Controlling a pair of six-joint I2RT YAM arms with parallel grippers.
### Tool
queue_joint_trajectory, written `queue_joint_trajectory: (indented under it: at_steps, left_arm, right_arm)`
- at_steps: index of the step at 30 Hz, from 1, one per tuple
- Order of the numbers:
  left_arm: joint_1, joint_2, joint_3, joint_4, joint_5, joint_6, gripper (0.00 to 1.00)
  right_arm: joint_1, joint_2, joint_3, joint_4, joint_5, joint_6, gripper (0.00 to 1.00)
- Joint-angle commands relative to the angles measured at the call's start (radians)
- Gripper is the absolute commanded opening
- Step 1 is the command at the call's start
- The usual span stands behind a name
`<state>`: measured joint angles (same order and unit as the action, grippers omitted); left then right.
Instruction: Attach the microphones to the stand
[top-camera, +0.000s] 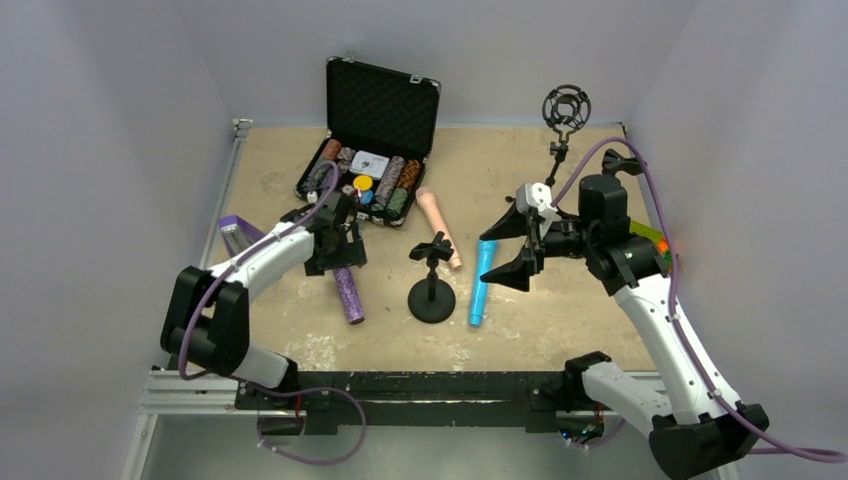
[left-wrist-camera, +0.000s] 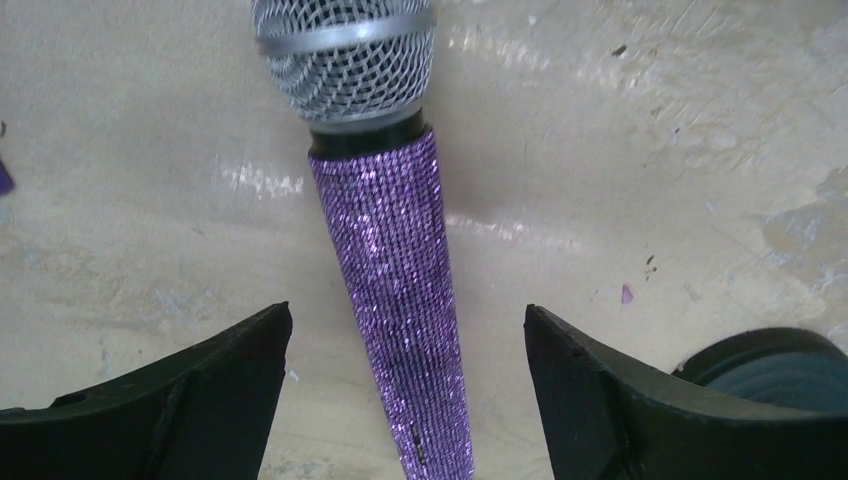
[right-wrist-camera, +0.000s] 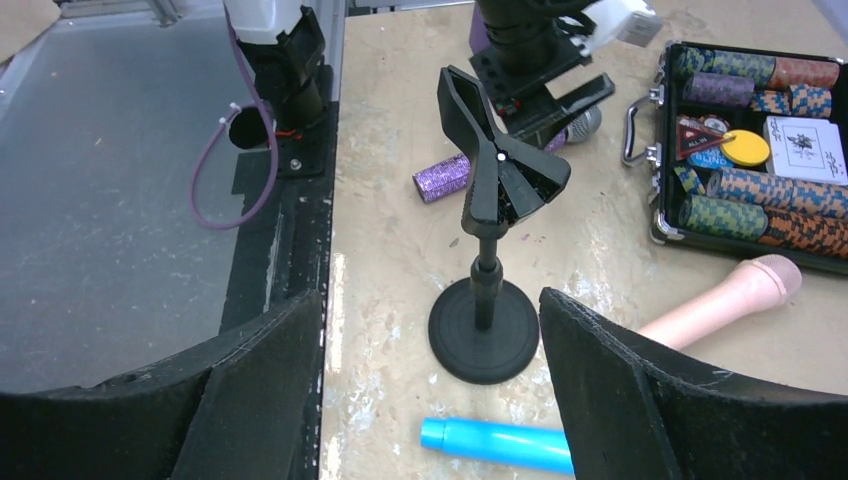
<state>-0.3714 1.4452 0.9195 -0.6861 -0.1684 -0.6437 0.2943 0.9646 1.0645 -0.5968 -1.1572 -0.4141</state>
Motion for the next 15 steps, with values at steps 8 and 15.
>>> queue_joint_trajectory:
  at_steps: [8, 15]
  left_arm:
    - [0.051, 0.211, 0.153, 0.057, 0.023, 0.047, 0.82]
    - [0.066, 0.243, 0.180, 0.045, 0.035, 0.050, 0.69]
  right_arm:
    - [-0.028, -0.049, -0.046, 0.123, -0.079, 0.019, 0.83]
    - [-0.038, -0.040, -0.040, 0.122, -0.099, 0.017, 0.83]
